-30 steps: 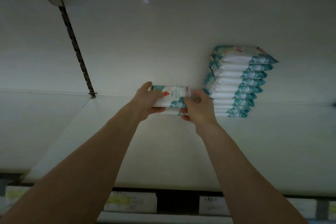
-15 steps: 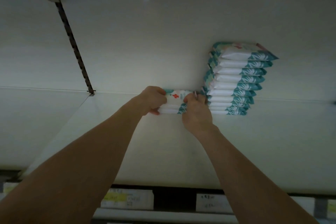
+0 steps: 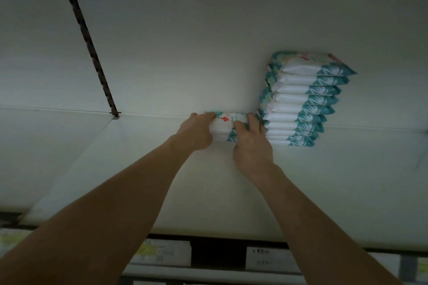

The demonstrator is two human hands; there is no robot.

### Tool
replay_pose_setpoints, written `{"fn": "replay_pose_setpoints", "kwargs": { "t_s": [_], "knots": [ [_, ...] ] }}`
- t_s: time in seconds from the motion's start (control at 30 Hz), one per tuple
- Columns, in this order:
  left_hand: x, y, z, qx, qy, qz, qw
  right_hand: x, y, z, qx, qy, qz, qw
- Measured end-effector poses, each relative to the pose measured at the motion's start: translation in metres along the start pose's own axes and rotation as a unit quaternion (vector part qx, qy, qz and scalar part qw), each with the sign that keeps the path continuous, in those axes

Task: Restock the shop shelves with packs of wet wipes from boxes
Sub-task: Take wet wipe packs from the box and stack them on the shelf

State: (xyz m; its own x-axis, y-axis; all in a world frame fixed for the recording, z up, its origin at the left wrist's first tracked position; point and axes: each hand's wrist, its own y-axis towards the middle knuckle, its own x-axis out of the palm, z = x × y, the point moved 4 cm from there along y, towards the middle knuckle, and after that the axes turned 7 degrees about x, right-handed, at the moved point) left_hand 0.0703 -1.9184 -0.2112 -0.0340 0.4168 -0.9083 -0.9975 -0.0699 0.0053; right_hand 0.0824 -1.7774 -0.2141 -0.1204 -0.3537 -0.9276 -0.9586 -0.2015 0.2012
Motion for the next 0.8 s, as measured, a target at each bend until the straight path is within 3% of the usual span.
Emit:
{"fn": "replay_pose_setpoints", "kwargs": {
  "t_s": [0.07, 0.13, 0.23, 0.3, 0.37, 0.5, 0.63, 0.7, 0.8],
  "knots": [
    [-0.002, 0.001, 0.002, -0.001, -0.022, -0.011, 1.0, -0.002, -0.001, 0.003, -0.007, 0.011, 0.007, 1.0],
    [-0.007, 0.0, 0.0, -0.032, -0.124, -0.029, 0.991, -0.003, -0.002, 0.004, -0.02, 0.027, 0.028, 0.999],
    [-0.015, -0.003, -0.004, -0.121, -0.293, -0.047, 0.947, -0.004, -0.004, 0.002, -0.059, 0.059, 0.09, 0.992],
    [-0.015, -0.004, -0.005, -0.144, -0.333, -0.049, 0.931, -0.003, -0.002, 0.003, -0.074, 0.082, 0.113, 0.988],
    [-0.015, -0.007, -0.002, -0.146, -0.343, -0.05, 0.926, 0.0, 0.003, 0.001, -0.066, 0.074, 0.085, 0.991],
    [-0.015, -0.007, 0.0, -0.121, -0.314, -0.047, 0.941, 0.001, 0.01, 0.002, -0.057, 0.06, 0.053, 0.995],
    [-0.013, -0.009, 0.013, 0.004, -0.066, -0.051, 0.997, 0.002, 0.014, 0.0, -0.05, 0.055, 0.043, 0.996],
    [-0.011, -0.006, 0.015, 0.032, 0.045, -0.03, 0.998, 0.002, 0.014, -0.002, -0.05, 0.067, 0.055, 0.995],
    [-0.006, -0.001, 0.013, 0.027, 0.079, -0.024, 0.996, 0.005, 0.014, -0.004, -0.068, 0.084, 0.085, 0.99]
  ]
}}
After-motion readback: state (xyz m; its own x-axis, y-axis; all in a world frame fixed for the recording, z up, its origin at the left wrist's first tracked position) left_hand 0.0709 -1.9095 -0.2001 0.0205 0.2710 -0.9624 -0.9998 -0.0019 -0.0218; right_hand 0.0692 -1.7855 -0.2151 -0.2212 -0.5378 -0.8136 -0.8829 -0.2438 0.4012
